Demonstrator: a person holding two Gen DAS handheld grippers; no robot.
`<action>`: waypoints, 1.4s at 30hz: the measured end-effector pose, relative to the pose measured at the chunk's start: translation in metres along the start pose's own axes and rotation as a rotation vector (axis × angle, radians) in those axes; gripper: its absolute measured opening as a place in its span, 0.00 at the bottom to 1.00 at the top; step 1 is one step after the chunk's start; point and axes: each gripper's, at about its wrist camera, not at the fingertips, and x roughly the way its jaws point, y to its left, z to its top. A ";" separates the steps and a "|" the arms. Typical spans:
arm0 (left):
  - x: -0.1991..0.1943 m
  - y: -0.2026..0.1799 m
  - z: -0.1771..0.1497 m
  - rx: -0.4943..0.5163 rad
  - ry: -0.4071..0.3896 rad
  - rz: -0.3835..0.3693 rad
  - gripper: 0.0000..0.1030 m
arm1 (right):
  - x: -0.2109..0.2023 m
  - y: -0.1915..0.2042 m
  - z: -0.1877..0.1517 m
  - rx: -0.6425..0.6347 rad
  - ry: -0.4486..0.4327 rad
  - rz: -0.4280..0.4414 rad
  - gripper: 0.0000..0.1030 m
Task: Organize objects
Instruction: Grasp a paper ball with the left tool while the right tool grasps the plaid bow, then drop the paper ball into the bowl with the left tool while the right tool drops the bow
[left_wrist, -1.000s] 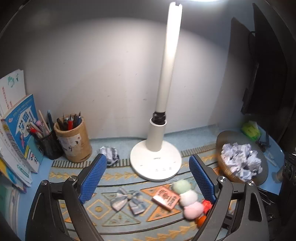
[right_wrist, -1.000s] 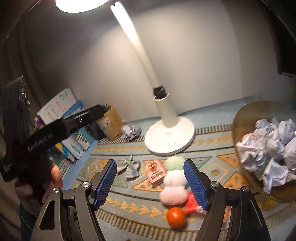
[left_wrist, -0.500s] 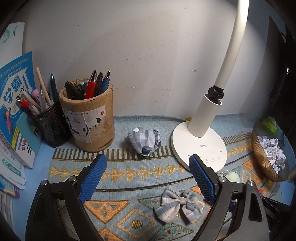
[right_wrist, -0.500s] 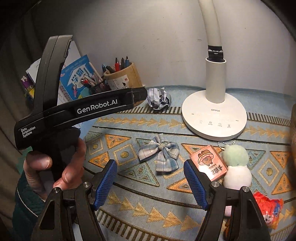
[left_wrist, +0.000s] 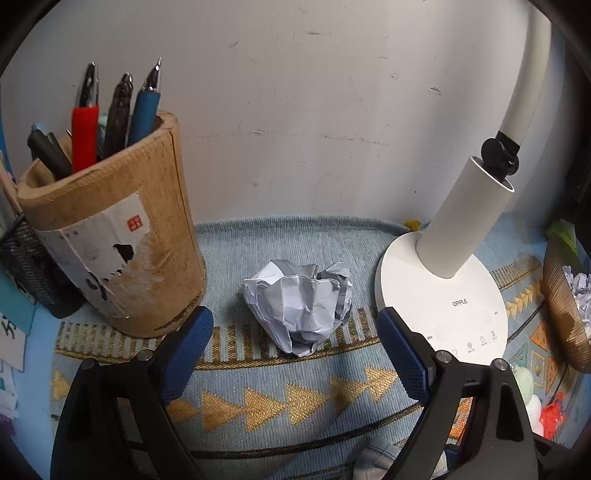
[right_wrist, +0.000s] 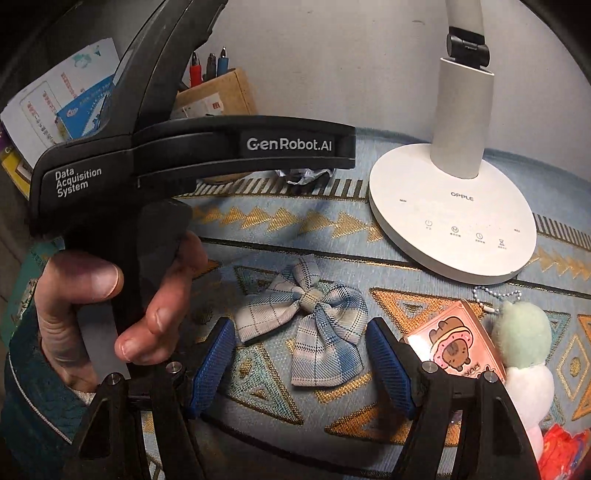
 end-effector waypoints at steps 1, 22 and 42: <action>0.004 0.002 0.001 -0.021 0.015 -0.010 0.87 | 0.001 0.002 0.001 -0.014 -0.013 -0.011 0.71; -0.028 -0.014 -0.022 0.002 -0.008 -0.039 0.33 | -0.007 0.006 0.003 -0.099 -0.066 -0.037 0.20; -0.174 -0.077 -0.069 0.009 -0.159 -0.041 0.33 | -0.154 -0.031 -0.053 -0.025 -0.146 0.003 0.20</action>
